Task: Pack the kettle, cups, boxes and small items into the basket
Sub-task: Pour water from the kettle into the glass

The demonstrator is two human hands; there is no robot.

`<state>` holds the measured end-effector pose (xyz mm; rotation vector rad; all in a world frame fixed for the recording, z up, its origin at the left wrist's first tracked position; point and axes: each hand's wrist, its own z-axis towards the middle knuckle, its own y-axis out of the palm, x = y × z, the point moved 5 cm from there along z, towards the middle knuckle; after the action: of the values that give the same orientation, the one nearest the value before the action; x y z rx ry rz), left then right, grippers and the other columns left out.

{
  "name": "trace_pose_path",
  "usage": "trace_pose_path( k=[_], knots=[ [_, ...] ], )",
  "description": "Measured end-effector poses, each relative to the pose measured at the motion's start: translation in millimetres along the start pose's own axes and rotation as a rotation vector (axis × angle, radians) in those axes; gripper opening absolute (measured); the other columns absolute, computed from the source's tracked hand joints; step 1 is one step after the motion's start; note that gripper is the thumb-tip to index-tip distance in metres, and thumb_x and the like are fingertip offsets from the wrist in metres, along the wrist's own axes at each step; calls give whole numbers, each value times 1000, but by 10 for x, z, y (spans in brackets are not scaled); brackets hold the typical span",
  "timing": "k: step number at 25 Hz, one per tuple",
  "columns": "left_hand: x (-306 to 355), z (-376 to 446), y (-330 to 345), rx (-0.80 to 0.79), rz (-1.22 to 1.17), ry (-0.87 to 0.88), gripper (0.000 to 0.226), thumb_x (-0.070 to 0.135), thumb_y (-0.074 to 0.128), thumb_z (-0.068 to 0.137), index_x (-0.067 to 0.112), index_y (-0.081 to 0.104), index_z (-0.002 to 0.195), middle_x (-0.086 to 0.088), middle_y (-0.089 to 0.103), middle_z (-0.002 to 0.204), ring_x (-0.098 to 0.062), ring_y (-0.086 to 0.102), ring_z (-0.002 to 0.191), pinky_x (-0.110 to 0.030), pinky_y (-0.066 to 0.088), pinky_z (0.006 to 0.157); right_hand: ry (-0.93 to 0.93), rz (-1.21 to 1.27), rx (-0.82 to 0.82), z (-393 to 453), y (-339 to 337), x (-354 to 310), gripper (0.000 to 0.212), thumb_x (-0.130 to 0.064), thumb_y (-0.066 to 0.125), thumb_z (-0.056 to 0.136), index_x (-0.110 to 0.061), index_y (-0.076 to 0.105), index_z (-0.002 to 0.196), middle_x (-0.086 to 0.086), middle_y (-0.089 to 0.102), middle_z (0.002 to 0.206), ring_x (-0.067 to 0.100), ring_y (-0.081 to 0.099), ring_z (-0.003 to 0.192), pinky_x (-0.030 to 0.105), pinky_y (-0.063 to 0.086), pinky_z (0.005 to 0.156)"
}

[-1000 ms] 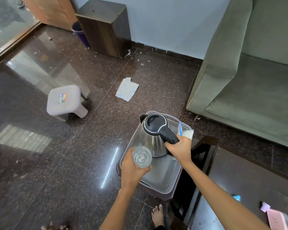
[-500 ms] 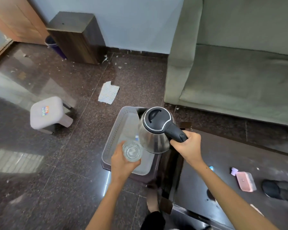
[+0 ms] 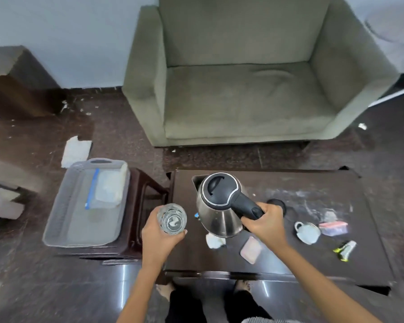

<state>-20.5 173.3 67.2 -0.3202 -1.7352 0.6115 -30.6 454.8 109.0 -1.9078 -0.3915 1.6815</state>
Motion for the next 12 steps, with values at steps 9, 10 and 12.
trace_pose_path(
  k=[9, 10, 12],
  knots=[
    [402, -334, 1064, -176, 73, 118, 68, 29, 87, 48, 33, 55, 109, 25, 58, 104, 3, 58, 96, -14, 47, 80, 67, -75, 67, -344, -1039, 887, 49, -14, 63, 48, -26, 16, 46, -7, 14, 47, 10, 16, 49, 18, 13, 41],
    [365, -318, 1107, -184, 92, 117, 70, 31, 86, 48, 31, 55, 111, 24, 57, 105, 3, 57, 97, -14, 47, 81, 74, -66, 75, -362, -1058, 937, 50, -14, 64, 48, -27, 16, 46, -6, 15, 46, 10, 16, 48, 18, 13, 41],
    [262, -280, 1171, -193, 112, 99, 72, 31, 85, 47, 31, 55, 113, 24, 58, 107, 4, 56, 98, -14, 47, 82, 81, -49, 72, -383, -1028, 1021, 51, -12, 65, 47, -28, 16, 45, -4, 16, 43, 9, 16, 46, 17, 12, 40]
  ],
)
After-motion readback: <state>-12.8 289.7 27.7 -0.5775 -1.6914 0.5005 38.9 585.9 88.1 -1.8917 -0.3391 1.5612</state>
